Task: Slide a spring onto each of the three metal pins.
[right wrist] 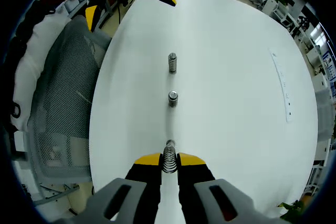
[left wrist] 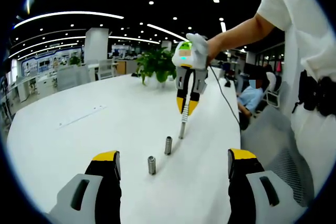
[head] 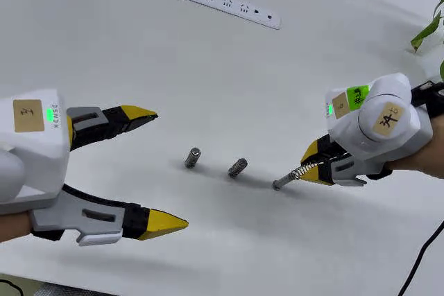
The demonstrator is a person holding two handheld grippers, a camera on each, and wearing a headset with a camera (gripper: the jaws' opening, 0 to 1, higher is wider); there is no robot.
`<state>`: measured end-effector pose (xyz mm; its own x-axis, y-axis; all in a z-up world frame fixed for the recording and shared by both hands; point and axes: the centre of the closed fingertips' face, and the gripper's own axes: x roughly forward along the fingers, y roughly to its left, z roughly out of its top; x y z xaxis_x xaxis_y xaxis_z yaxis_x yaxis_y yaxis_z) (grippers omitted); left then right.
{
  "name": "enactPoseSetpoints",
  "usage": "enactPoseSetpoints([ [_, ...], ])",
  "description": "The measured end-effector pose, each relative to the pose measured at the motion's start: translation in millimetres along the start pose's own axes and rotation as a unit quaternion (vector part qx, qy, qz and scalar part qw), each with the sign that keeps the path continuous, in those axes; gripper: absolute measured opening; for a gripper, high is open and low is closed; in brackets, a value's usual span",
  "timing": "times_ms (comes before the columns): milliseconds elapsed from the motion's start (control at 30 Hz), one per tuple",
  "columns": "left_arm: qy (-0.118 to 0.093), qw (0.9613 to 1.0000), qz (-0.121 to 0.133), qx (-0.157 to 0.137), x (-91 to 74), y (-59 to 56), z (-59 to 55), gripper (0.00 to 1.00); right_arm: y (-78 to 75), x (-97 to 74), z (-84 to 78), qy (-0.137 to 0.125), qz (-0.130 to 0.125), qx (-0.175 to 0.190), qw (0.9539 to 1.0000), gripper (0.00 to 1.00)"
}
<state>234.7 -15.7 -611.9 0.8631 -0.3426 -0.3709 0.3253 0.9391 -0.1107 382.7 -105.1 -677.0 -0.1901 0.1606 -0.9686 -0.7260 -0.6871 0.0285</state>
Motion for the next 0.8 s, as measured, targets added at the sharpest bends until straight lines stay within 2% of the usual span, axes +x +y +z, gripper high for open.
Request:
enactPoseSetpoints([
  [800,-0.001,1.0,-0.004,-0.008,2.3,-2.8,-1.3,0.85,0.4,15.7,-2.8,0.004,0.005,-0.009,0.9999,0.12],
])
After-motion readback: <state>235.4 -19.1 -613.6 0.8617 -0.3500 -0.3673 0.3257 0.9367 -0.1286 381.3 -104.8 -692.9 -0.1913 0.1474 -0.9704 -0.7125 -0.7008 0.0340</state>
